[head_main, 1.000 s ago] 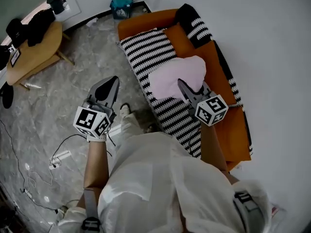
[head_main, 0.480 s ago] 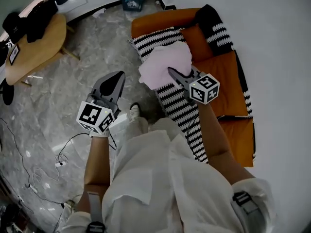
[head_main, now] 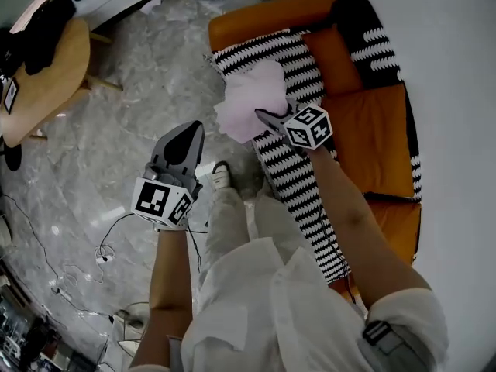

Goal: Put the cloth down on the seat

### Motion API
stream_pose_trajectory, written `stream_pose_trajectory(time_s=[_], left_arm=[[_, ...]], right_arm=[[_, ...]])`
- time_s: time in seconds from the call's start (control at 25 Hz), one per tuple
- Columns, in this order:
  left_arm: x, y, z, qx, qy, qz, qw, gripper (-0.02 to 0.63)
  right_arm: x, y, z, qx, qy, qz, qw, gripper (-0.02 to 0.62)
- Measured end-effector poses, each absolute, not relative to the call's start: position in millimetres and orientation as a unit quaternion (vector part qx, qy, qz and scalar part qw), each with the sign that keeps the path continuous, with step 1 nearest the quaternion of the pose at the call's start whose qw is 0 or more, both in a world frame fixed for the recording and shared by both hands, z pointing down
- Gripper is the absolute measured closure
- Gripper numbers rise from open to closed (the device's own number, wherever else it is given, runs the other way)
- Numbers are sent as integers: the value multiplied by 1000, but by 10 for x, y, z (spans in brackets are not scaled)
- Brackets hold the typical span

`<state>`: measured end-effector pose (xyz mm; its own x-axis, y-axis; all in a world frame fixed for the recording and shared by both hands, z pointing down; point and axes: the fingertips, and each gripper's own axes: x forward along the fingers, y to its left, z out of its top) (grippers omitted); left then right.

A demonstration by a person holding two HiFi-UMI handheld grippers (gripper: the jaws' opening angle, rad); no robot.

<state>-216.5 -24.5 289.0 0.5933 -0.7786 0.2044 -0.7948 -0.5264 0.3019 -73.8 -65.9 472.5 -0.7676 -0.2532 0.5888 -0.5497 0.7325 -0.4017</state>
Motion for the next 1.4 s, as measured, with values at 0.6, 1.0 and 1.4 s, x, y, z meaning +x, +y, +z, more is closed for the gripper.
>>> stream_pose_trajectory(time_s=[0.6,1.0,1.4], left_arm=[[-961,-209,4142,880,-378,54,282,591],[-368,-285,4154,900,-322,67,285,591],[-36,-235,4070,909,-296,66,284,591]], right_arm=[[1122,416,6599,235,-784,400,413,477],[1610,790,6852,249,-747,420,452,466],[2039,944,6914,285,-701,417,504,363]])
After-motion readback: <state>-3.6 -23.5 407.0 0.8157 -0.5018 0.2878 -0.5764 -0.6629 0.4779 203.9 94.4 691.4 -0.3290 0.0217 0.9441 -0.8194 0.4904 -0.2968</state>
